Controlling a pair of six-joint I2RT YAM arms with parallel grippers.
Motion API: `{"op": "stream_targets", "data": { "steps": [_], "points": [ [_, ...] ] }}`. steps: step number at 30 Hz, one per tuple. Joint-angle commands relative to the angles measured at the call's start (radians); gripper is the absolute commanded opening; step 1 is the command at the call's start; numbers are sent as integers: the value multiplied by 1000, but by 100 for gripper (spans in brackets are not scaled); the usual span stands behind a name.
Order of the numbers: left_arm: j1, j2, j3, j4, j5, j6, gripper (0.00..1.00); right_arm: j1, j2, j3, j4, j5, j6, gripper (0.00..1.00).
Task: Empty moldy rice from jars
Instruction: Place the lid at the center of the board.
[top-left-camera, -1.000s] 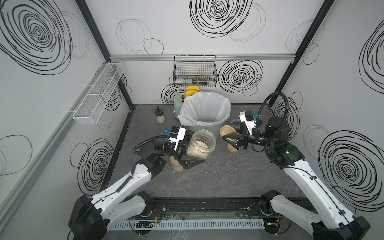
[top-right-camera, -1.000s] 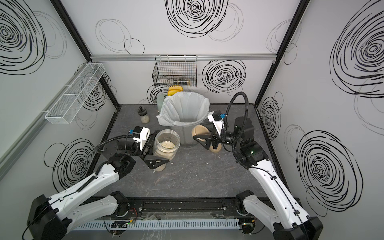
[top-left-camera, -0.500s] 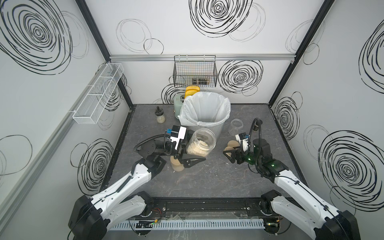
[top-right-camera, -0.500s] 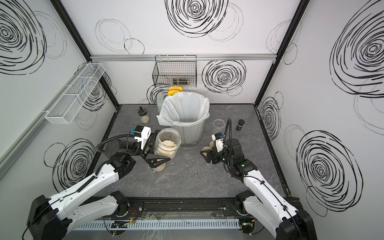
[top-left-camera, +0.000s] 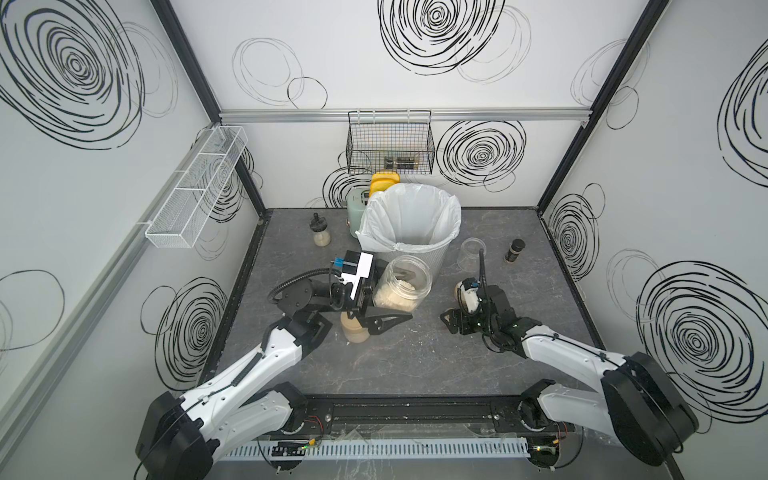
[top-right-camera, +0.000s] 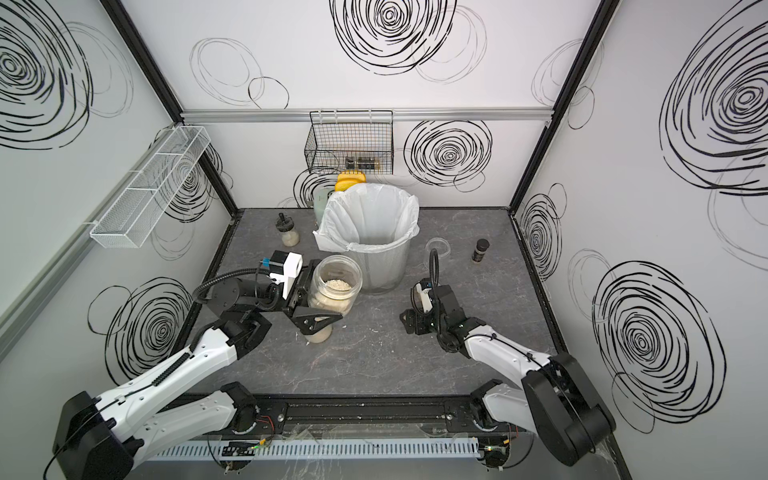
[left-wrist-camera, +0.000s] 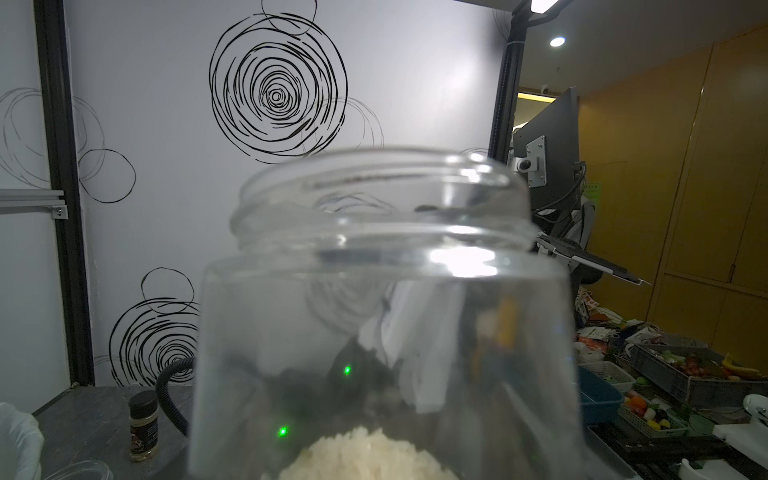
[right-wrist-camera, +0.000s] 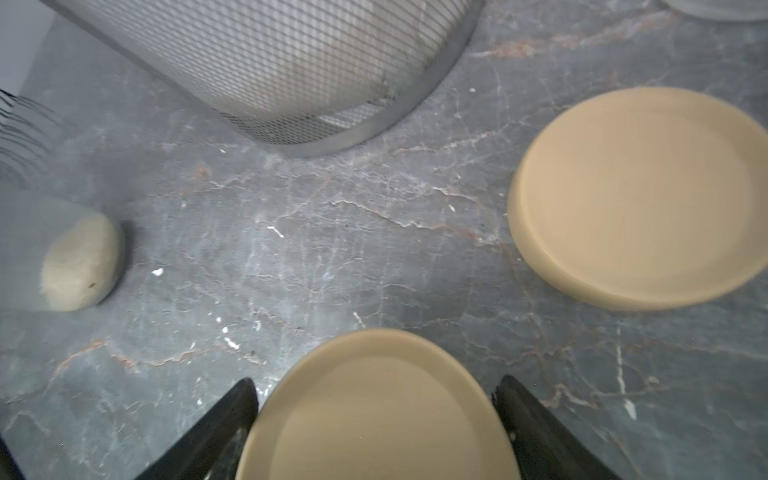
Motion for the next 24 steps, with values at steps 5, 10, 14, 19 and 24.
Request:
{"op": "stream_targets", "data": {
  "steps": [5,10,14,19,24],
  "points": [
    [5,-32,3,57,-46,31,58,46,135,72,61,95,9,66],
    [5,-34,7,35,-43,48,58,56,192,87,85,114,18,68],
    [5,-38,5,12,-51,67,58,59,213,98,87,131,27,73],
    [7,-32,9,11,-52,70,58,57,222,111,91,123,41,79],
    [8,-37,5,-12,-54,85,59,57,225,113,98,117,50,83]
  ]
}}
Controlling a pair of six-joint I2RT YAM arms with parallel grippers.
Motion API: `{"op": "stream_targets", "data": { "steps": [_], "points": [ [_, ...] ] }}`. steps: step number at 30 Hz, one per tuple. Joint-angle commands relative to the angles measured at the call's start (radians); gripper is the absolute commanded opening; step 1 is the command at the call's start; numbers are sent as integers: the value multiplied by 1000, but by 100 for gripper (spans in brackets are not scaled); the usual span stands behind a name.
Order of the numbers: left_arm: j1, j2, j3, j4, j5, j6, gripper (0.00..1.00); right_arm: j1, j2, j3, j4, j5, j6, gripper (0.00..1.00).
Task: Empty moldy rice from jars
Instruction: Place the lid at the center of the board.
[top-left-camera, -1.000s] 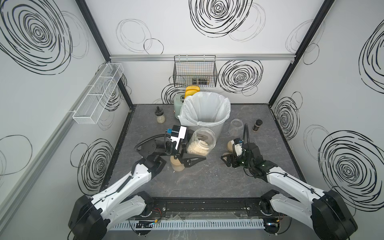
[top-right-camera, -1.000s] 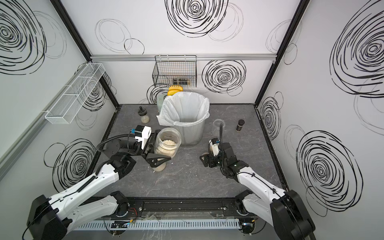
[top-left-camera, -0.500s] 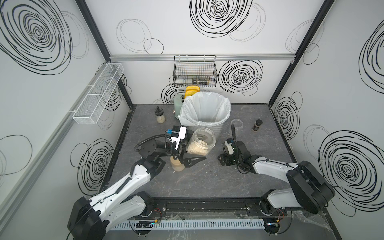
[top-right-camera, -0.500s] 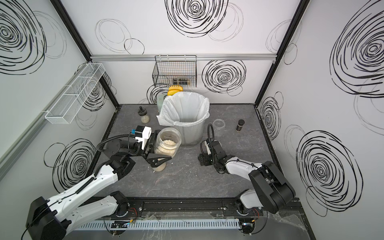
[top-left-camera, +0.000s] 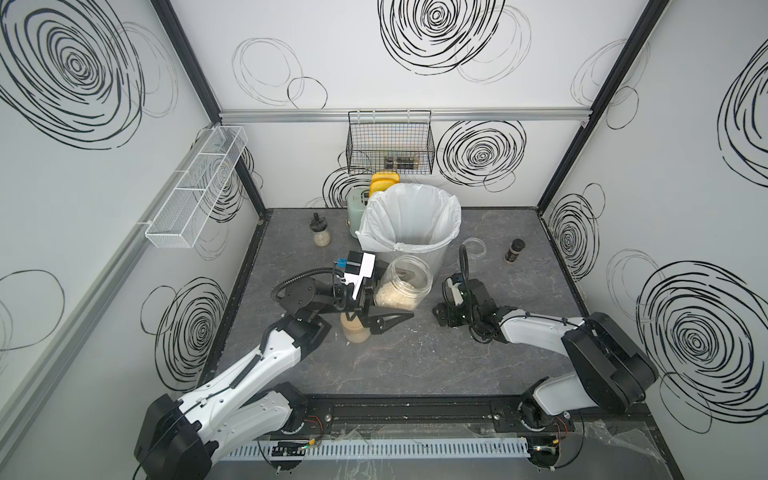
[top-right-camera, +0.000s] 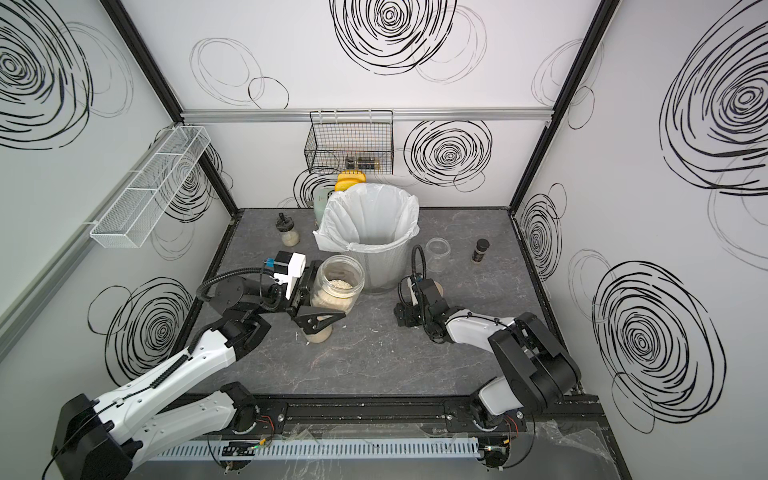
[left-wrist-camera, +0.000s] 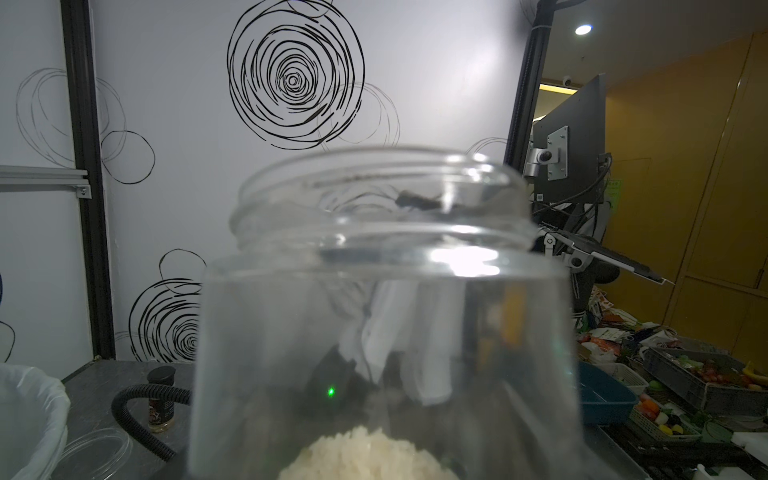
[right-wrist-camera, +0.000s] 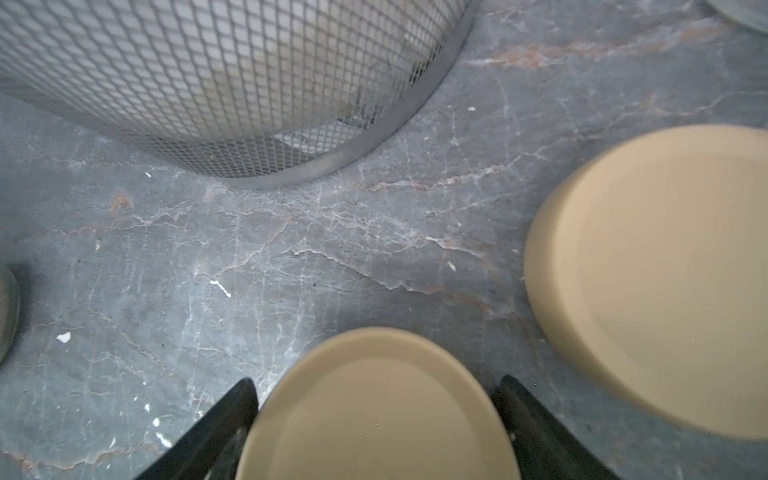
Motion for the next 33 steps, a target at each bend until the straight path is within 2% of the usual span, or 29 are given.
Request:
{"op": "stream_targets", "data": {
  "steps": [1,22,27,33],
  "points": [
    [8,-31,13,61,-27,30,59,3,17,21,-1,10,22,84],
    [15,-24,18,41,-36,31,59,3,3,59,-36,-5,28,97],
    [24,-15,24,41,-41,56,59,-17,-87,91,-86,-9,23,100],
    [43,12,46,42,-48,67,59,-71,-289,115,-202,-24,16,98]
  ]
}}
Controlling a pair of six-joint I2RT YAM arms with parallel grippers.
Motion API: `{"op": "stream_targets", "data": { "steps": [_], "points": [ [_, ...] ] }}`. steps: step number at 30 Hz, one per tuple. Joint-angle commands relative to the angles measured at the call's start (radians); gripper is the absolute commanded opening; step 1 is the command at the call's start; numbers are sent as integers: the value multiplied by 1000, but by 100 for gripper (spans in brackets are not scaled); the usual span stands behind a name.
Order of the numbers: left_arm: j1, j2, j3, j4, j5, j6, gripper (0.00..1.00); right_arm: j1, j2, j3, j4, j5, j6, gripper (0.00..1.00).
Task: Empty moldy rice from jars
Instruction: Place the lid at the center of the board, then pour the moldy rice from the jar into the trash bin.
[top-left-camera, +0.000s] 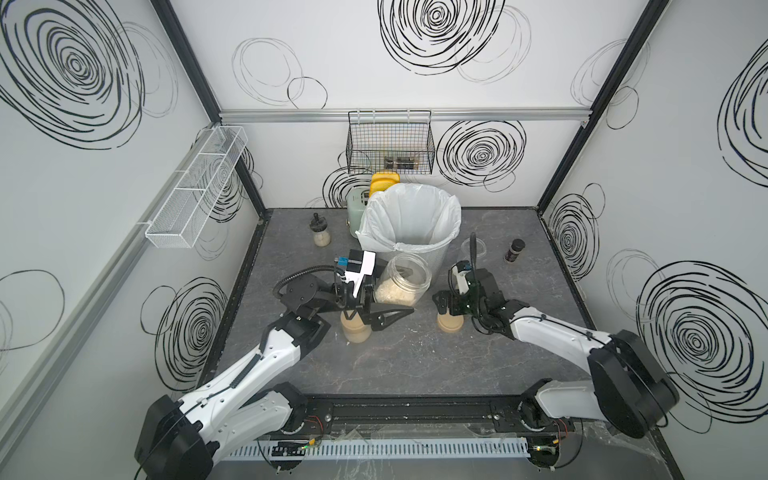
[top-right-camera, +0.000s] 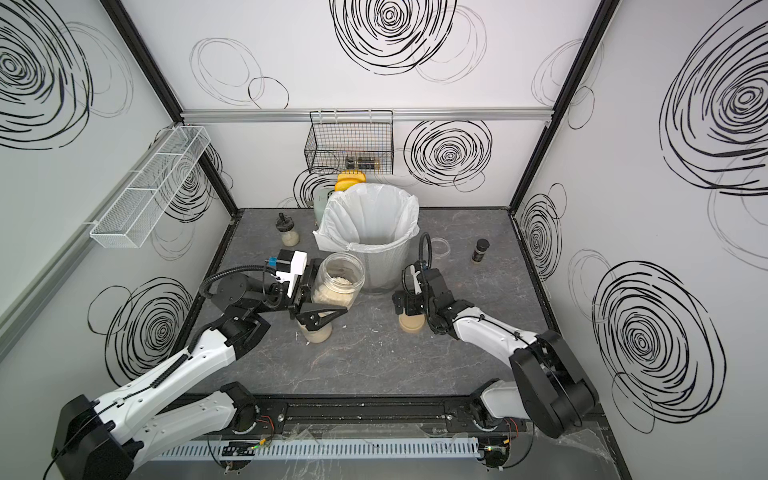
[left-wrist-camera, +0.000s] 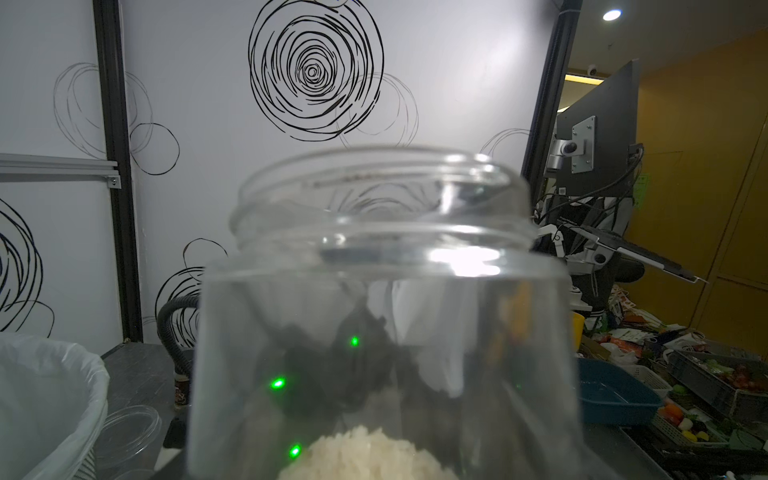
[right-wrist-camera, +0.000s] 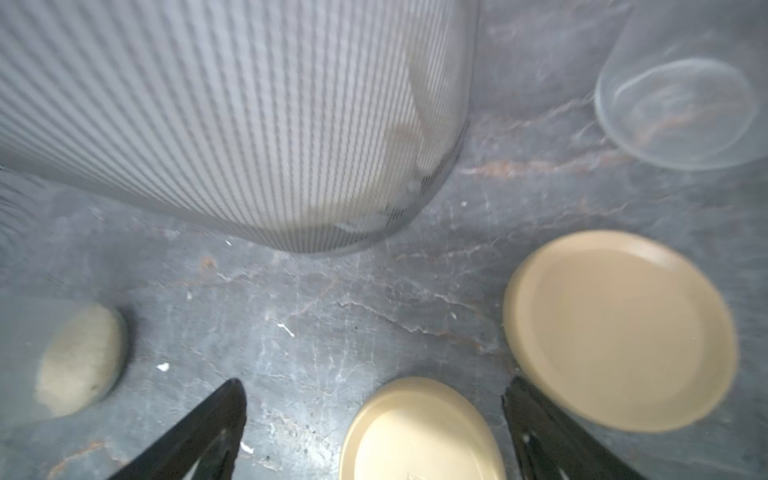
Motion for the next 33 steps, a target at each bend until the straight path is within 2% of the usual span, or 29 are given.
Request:
{"op": "stream_targets", "data": {
  "steps": [1,8,12,14,22,27,30,33],
  "points": [
    [19,8,48,89,-29,24,59,-33,-120,25,-103,-11,-1,98],
    [49,64,83,83,-44,53,60,-103,-465,-25,-160,-28,-7,98],
    [73,116,137,57,-33,90,60,-161,-602,-10,-124,-125,-65,98],
    [82,139,170,22,-31,130,60,-187,-625,23,-112,-177,-100,98],
    [143,294,375,-166,-44,339,60,-266,-509,219,-70,-364,-269,98],
    [186,385,433,-126,-34,347,60,-283,-398,317,36,-334,-310,99],
    [199,423,451,-114,-39,350,60,-286,-343,351,128,-387,-367,98],
    [211,473,503,-174,-55,402,60,-286,-271,418,156,-472,-447,95]
  ]
}}
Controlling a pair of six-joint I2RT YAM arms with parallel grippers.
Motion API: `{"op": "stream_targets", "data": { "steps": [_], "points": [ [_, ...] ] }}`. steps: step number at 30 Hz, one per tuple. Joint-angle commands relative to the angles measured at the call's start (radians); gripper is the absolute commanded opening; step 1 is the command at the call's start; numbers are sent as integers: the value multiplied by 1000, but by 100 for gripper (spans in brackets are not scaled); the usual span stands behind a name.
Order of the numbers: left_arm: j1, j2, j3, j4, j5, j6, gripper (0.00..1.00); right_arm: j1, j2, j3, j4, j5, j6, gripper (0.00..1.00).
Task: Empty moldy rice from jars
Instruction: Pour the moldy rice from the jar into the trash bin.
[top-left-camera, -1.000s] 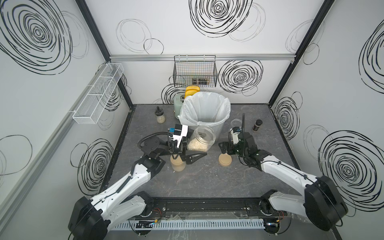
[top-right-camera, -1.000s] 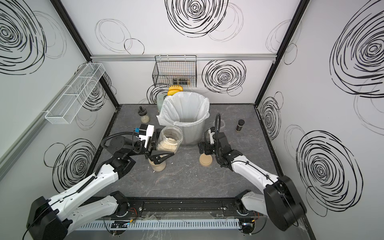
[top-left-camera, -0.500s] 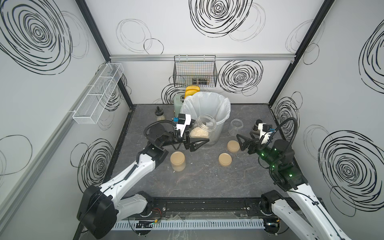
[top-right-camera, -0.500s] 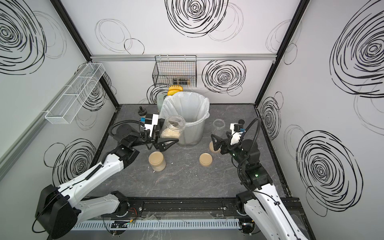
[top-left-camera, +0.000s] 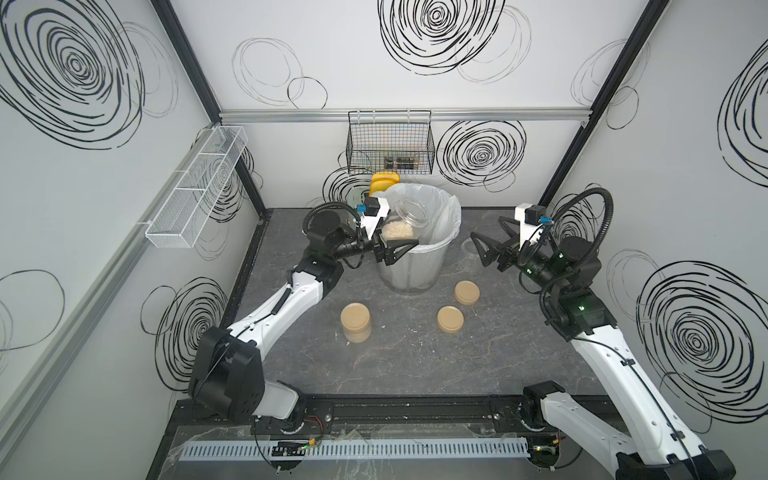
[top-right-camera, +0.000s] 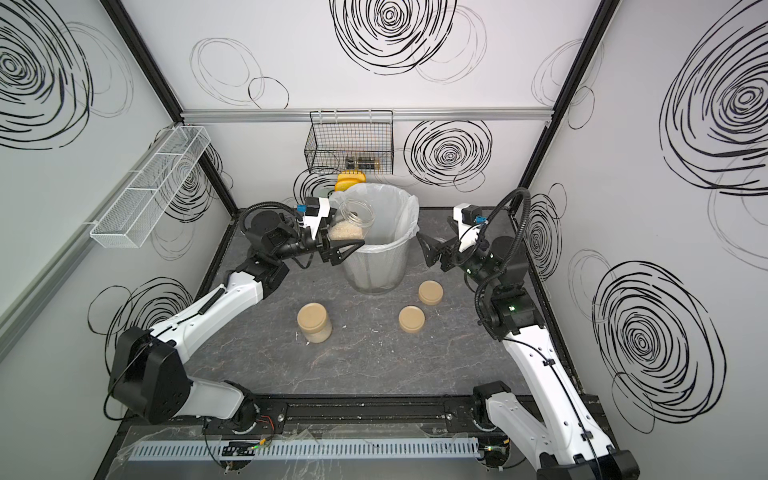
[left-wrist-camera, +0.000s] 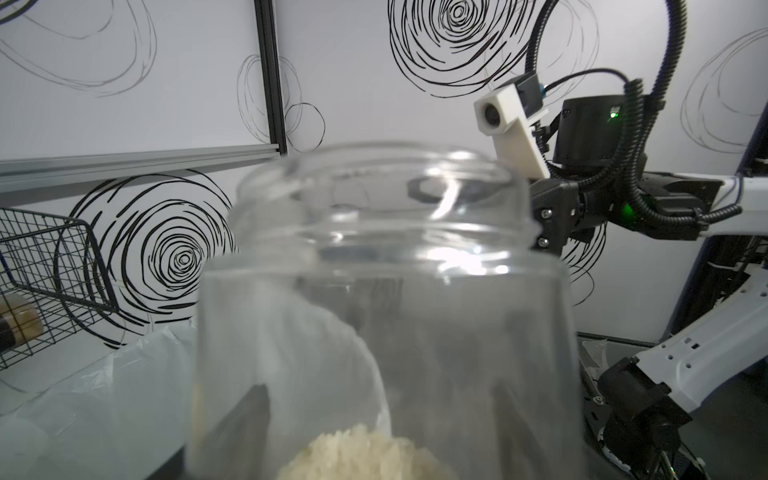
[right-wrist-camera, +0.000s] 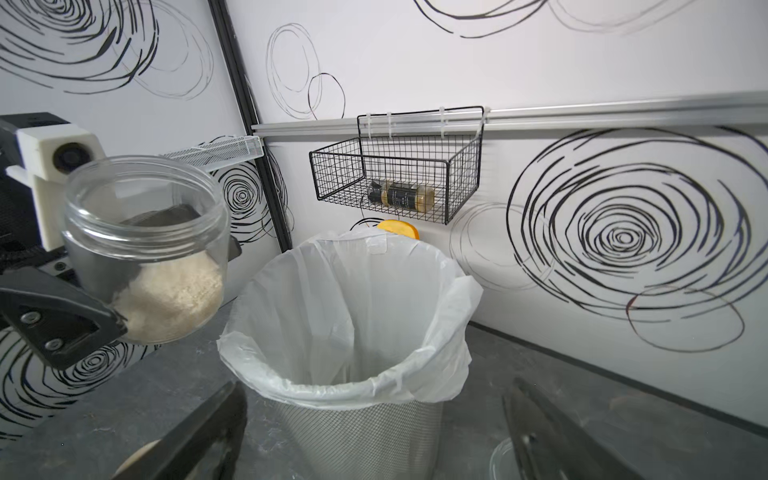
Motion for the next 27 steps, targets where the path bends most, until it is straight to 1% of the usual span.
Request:
{"op": "stream_targets", "data": {
  "steps": [1,6,11,14,18,20,27],
  "points": [
    [14,32,114,3,-21,96,60,-3,62,99,102,-120,-129,94],
    [17,94,212,-133,-66,232,60,-4,191,240,76,-253,-225,86],
    [17,151,308,-267,-108,356,60,-3,295,364,-4,-436,-314,80],
    [18,169,357,-321,-127,409,60,5,348,430,-71,-504,-352,75],
    [15,173,402,-385,-145,475,60,31,395,485,-144,-549,-377,67],
    [16,168,408,-406,-156,501,60,53,402,491,-171,-562,-395,65],
    [2,162,422,-454,-179,572,60,110,450,511,-206,-550,-424,58]
  ]
}}
